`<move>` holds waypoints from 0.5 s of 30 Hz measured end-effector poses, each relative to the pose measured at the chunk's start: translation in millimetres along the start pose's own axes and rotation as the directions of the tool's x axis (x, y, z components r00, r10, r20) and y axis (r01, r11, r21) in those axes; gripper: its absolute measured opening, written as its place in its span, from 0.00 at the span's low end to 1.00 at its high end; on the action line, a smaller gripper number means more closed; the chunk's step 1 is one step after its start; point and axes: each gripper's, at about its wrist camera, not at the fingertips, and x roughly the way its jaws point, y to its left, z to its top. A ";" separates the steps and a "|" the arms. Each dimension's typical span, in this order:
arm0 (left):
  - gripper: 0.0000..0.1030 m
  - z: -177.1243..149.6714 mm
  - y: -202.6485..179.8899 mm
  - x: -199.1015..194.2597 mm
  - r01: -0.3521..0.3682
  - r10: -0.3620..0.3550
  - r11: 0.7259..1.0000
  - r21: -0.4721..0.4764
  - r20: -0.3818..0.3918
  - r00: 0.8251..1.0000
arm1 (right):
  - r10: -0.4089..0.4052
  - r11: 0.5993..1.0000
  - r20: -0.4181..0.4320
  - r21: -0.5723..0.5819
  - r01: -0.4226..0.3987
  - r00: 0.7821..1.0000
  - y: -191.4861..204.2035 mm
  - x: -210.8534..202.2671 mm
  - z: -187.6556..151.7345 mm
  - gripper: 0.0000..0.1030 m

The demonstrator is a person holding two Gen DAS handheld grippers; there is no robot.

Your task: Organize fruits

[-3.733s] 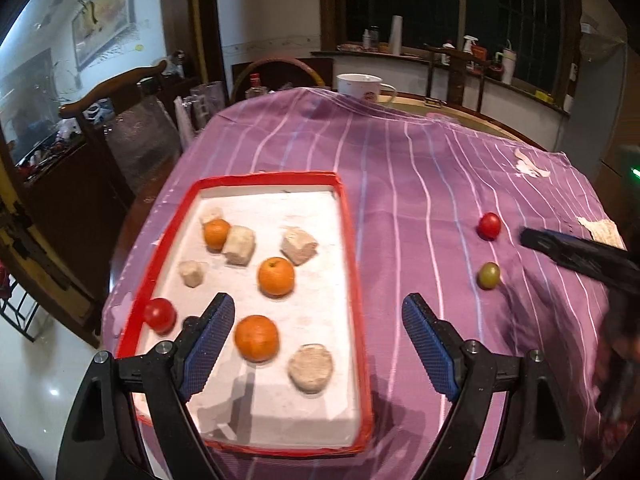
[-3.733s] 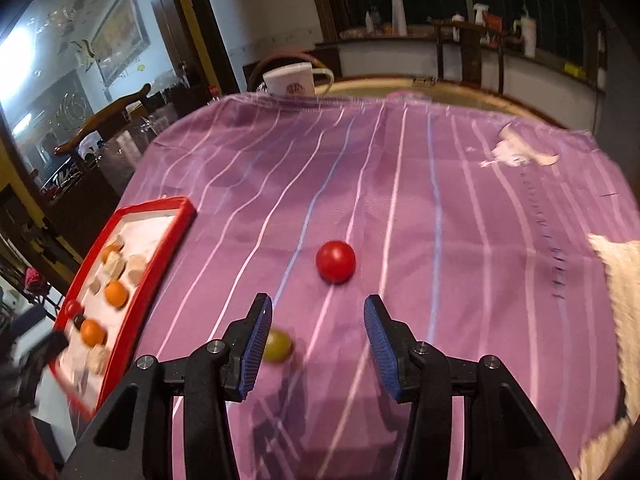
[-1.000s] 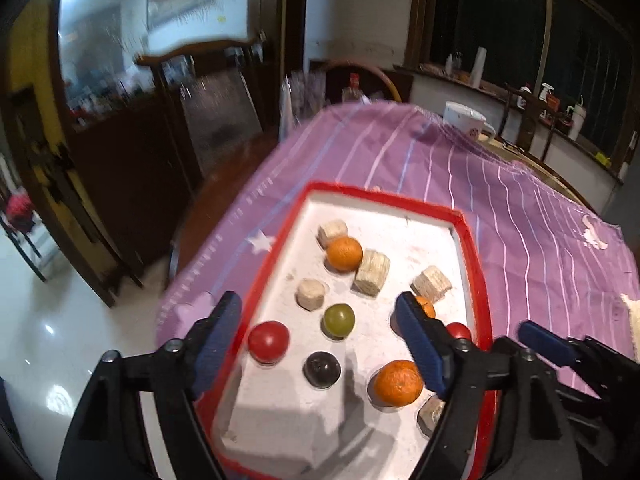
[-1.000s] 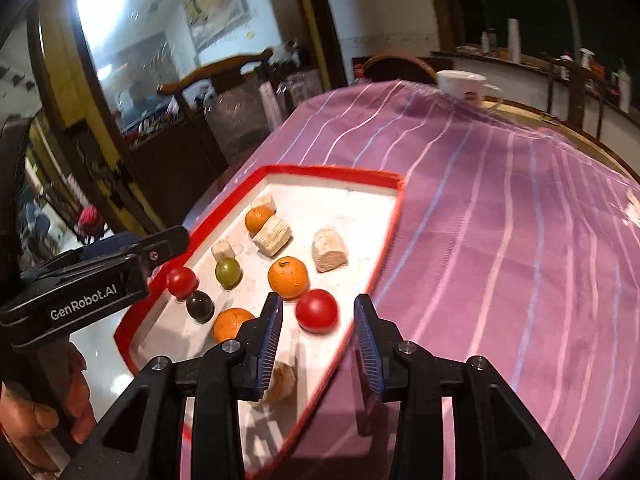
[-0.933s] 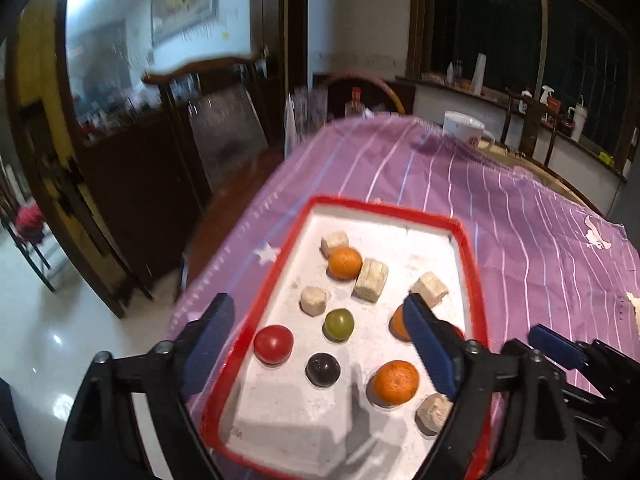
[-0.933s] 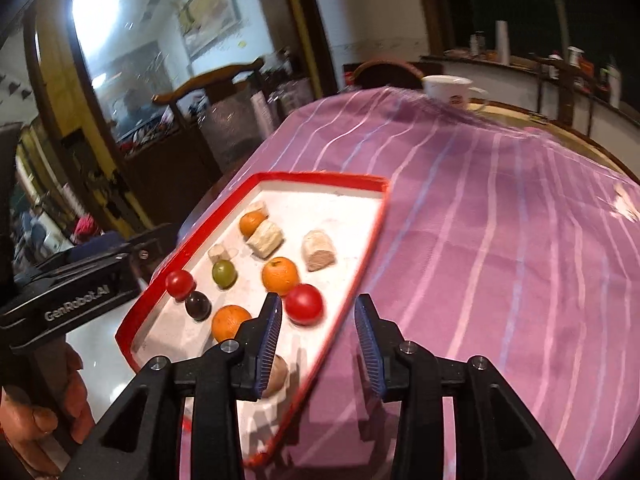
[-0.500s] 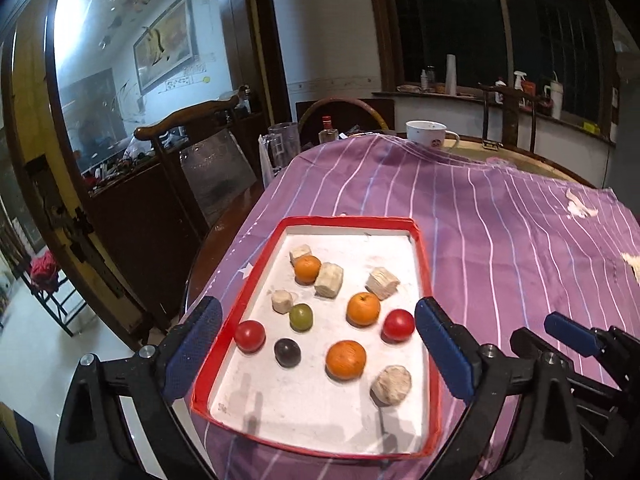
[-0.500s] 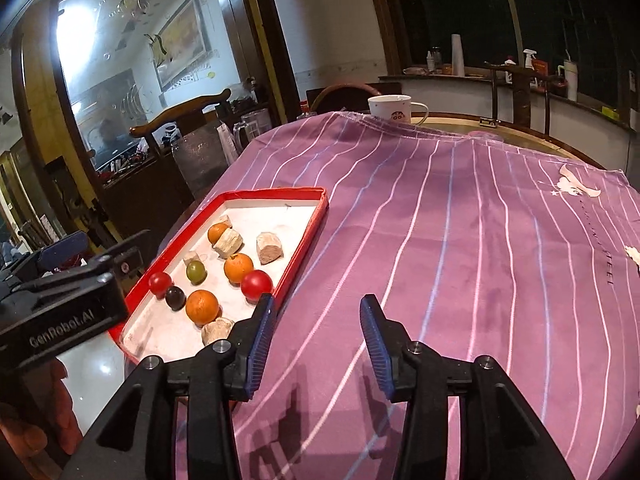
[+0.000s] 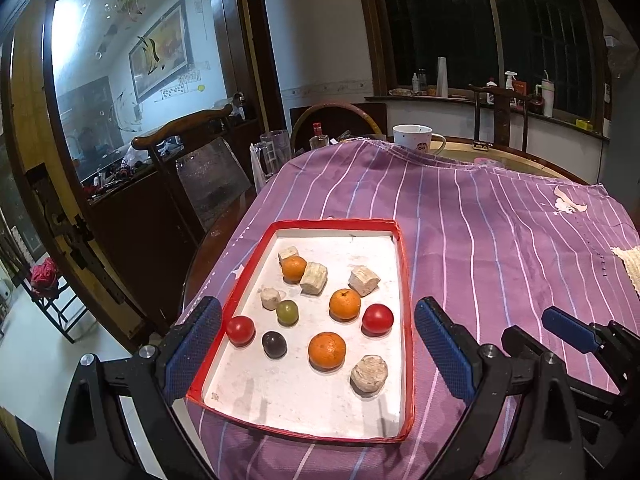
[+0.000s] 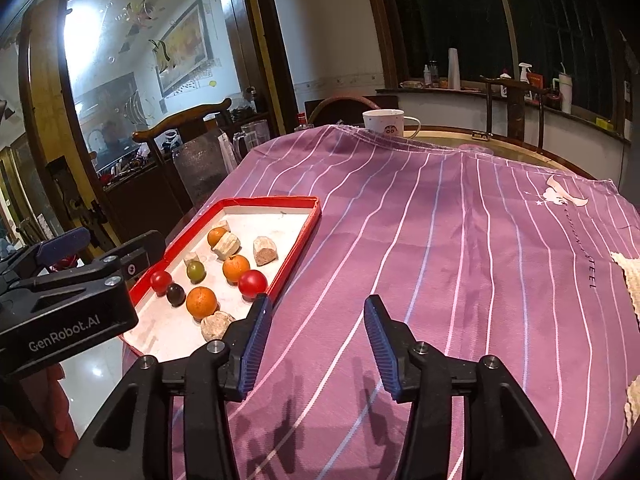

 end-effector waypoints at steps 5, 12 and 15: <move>0.94 0.5 -0.7 -2.6 0.003 -0.003 1.000 -0.005 0.005 1.000 | 0.001 1.000 -0.003 -0.005 -0.001 1.000 0.7 0.1 -1.3 0.52; 0.94 0.4 -0.7 -3.7 0.007 -0.007 1.000 -0.012 0.004 1.000 | -0.002 1.000 -0.013 -0.014 0.001 1.000 2.2 3.9 -4.2 0.54; 0.94 0.2 -0.6 -3.6 0.008 -0.008 1.000 -0.013 0.004 1.000 | -0.002 1.000 -0.019 -0.016 0.002 1.000 3.4 5.5 -4.9 0.55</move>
